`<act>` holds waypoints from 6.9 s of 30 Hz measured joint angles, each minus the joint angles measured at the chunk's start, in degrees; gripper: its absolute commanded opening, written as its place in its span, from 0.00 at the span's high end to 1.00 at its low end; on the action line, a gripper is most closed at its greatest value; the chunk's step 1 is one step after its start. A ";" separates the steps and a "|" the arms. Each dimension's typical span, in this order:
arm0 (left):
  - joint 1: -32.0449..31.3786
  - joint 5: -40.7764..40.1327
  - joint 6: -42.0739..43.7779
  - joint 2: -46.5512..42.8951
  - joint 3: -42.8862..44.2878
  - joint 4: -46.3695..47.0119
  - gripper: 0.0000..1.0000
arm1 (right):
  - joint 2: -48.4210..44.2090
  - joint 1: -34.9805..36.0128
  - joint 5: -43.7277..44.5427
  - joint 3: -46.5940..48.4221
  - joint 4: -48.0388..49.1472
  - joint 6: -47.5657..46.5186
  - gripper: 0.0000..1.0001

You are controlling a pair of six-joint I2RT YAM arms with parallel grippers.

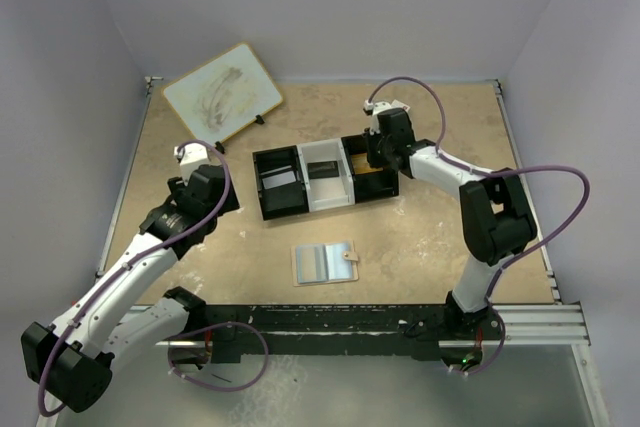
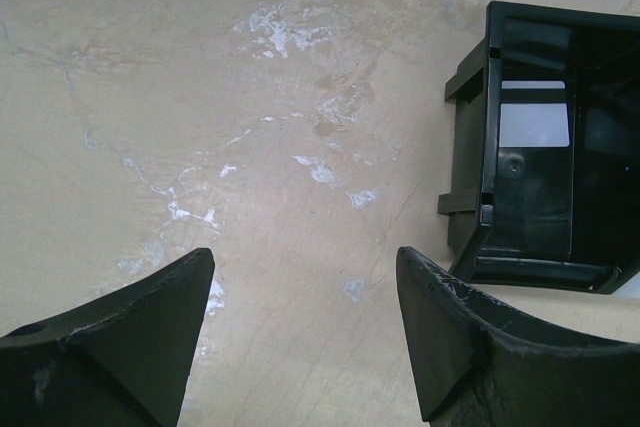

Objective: Take the credit cards out of the card holder

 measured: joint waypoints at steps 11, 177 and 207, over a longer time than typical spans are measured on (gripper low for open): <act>0.00 0.02 0.00 0.02 0.00 0.00 0.29 | 3.52 0.00 1.31 -0.33 -1.16 5.79 0.89; -25.07 34.80 -15.04 13.05 -25.46 49.00 0.37 | -11.58 32.17 -3.58 -43.98 43.56 54.29 0.64; -26.53 39.78 -17.07 16.28 -31.61 61.26 0.51 | -18.47 31.12 -1.68 -46.77 39.19 54.93 0.51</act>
